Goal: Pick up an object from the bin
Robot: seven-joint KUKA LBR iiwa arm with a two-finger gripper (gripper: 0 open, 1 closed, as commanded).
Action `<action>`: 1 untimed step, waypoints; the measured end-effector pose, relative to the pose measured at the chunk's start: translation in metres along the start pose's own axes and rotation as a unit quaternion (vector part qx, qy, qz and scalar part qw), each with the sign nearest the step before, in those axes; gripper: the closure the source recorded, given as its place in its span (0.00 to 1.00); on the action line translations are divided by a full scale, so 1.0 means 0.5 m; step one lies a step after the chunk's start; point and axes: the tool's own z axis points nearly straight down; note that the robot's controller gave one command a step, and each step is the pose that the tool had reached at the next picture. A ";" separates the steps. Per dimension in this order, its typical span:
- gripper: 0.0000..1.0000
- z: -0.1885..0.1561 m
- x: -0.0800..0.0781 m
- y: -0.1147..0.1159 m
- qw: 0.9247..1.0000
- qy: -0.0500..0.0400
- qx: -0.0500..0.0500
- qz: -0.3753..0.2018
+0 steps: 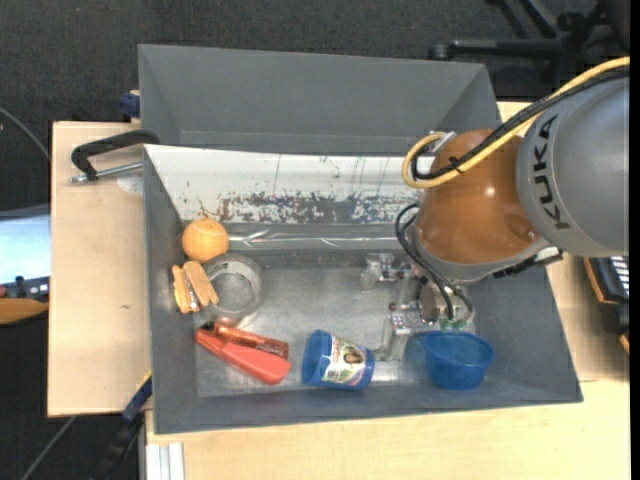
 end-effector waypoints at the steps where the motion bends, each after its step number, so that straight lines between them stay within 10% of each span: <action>1: 0.00 -0.009 -0.004 0.000 1.000 -0.004 0.000 0.000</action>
Offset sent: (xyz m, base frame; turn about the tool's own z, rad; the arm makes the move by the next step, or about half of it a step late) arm 0.0139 0.1622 -0.0710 -0.2563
